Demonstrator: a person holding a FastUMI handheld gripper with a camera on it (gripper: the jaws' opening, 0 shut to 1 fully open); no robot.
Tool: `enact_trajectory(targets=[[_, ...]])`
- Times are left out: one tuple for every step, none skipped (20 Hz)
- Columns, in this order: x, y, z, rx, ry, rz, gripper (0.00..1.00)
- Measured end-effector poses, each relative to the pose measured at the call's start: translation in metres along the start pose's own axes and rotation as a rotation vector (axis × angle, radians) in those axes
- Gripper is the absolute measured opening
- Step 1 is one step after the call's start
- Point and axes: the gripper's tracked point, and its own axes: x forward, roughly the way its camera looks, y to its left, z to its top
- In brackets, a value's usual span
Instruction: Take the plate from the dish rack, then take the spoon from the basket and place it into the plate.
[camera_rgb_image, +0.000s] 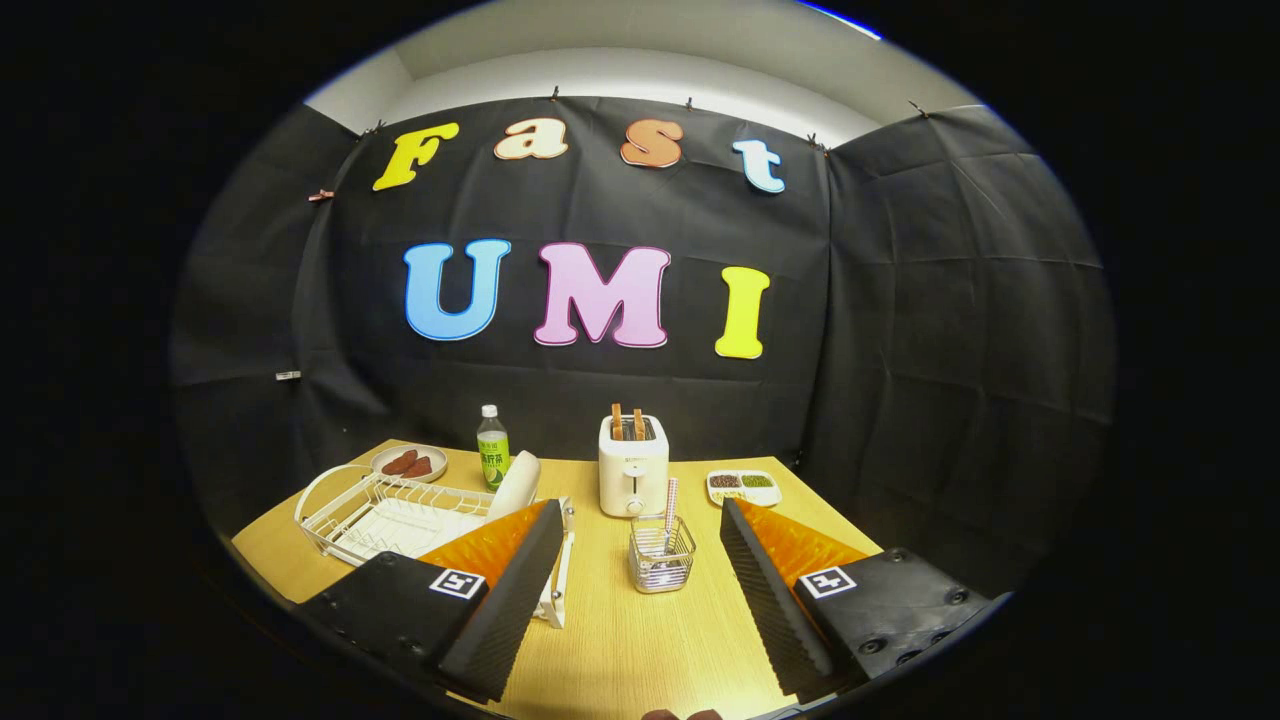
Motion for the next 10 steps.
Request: enact_trajectory(targets=[[-0.001,-0.001,-0.001,0.002,0.005,-0.003,0.98],[0.000,-0.002,-0.002,0.004,0.010,-0.007,0.98],[0.001,-0.002,-0.002,0.005,0.012,-0.010,0.98],[0.002,-0.002,-0.001,0.008,0.012,-0.011,0.98],[0.004,-0.001,-0.002,0.012,0.014,-0.009,0.98],[0.006,0.001,-0.003,0.016,0.020,-0.004,0.98],[0.009,0.002,-0.006,0.017,0.030,-0.004,0.98],[0.011,0.001,-0.009,0.015,0.045,-0.007,0.98],[0.013,0.001,-0.012,0.017,0.060,-0.004,0.98],[0.015,0.002,-0.013,0.026,0.069,-0.001,0.98]])
